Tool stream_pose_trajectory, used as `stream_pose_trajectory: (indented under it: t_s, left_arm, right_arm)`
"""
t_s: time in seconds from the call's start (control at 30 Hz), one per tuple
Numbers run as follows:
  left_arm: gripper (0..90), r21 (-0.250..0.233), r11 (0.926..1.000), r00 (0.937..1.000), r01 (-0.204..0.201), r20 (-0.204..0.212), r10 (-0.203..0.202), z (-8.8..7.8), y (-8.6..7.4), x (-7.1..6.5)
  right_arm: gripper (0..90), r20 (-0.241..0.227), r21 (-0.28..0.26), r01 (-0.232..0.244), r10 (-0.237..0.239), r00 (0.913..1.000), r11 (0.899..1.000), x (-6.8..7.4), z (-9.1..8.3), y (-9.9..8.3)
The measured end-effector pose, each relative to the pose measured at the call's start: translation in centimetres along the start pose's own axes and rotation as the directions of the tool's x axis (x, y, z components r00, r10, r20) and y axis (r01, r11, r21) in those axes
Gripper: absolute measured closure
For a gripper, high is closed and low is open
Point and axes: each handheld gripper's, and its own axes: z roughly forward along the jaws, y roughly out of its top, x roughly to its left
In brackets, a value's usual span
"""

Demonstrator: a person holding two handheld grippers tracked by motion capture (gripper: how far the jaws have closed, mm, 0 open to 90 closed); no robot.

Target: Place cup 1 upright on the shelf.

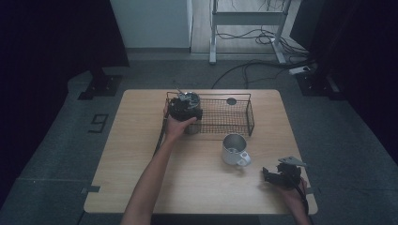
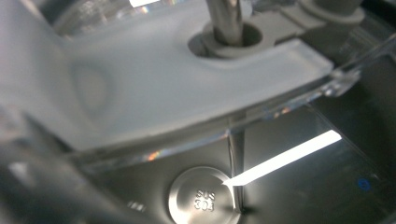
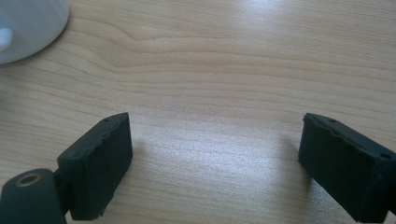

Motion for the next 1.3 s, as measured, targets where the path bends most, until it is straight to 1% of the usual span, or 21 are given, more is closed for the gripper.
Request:
stream_pose_trajectory:
  t_s: [0.07, 0.2, 0.3, 0.43, 0.5, 0.63, 0.83, 0.97, 1.03, 1.17, 1.23, 1.3]
  left_arm:
    - [0.0, -0.024, 0.9997, 1.0000, 0.006, 0.000, -0.006, -0.5, 0.2, -0.1]
    - [0.0, -0.047, 0.9987, 0.9998, 0.019, 0.010, -0.019, -1.4, 0.6, -0.1]
    - [0.0, -0.061, 0.9980, 0.9998, 0.015, 0.012, -0.014, -2.2, 0.6, -0.2]
    - [0.2, -0.068, 0.9976, 0.9999, 0.010, 0.002, -0.010, -3.1, 0.6, -0.1]
    - [0.7, -0.075, 0.9970, 0.9999, 0.017, 0.004, -0.016, -3.5, 0.5, 0.0]
    - [1.7, -0.068, 0.9977, 0.9999, 0.007, 0.010, -0.007, -4.1, 0.2, 0.0]
    - [2.7, -0.060, 0.9981, 0.9997, 0.012, 0.024, -0.011, -5.0, -0.6, 0.0]
    - [3.0, -0.056, 0.9982, 0.9991, 0.020, 0.037, -0.018, -5.7, -1.5, 0.0]
    - [3.1, -0.050, 0.9986, 0.9991, 0.017, 0.040, -0.015, -6.2, -2.0, 0.1]
    - [3.3, -0.039, 0.9991, 0.9985, 0.019, 0.052, -0.017, -7.5, -2.8, 0.5]
    - [3.6, -0.043, 0.9989, 0.9987, 0.018, 0.048, -0.016, -8.4, -3.2, 0.6]
    - [3.9, -0.051, 0.9985, 0.9983, 0.019, 0.055, -0.016, -9.4, -3.5, 0.7]
  right_arm:
    - [9.7, 0.000, 0.000, 0.000, 0.000, 1.0000, 1.000, 0.0, 0.0, 0.0]
    - [9.7, 0.000, 0.000, 0.000, 0.000, 1.0000, 1.000, 0.0, 0.0, 0.0]
    - [9.7, 0.000, 0.000, 0.000, 0.000, 1.0000, 1.000, 0.0, 0.0, 0.0]
    - [9.7, 0.000, 0.000, 0.000, 0.000, 1.0000, 1.000, 0.0, 0.0, 0.0]
    - [9.7, 0.001, 0.000, 0.000, 0.000, 1.0000, 1.000, 0.0, 0.0, 0.0]
    - [9.7, 0.001, 0.000, 0.000, 0.000, 1.0000, 1.000, 0.0, 0.0, 0.0]
    - [9.7, 0.001, 0.000, 0.000, 0.000, 1.0000, 1.000, 0.0, 0.0, 0.0]
    - [9.7, 0.001, 0.000, 0.000, 0.000, 1.0000, 1.000, 0.0, 0.0, 0.0]
    - [9.7, 0.001, 0.000, 0.000, 0.000, 1.0000, 1.000, 0.0, 0.0, 0.0]
    - [9.7, 0.001, 0.000, 0.000, 0.000, 1.0000, 1.000, 0.0, 0.0, 0.0]
    - [9.7, 0.001, 0.000, 0.000, 0.000, 1.0000, 1.000, 0.0, 0.0, 0.0]
    - [9.7, 0.001, 0.000, 0.000, 0.000, 1.0000, 1.000, 0.0, 0.0, 0.0]
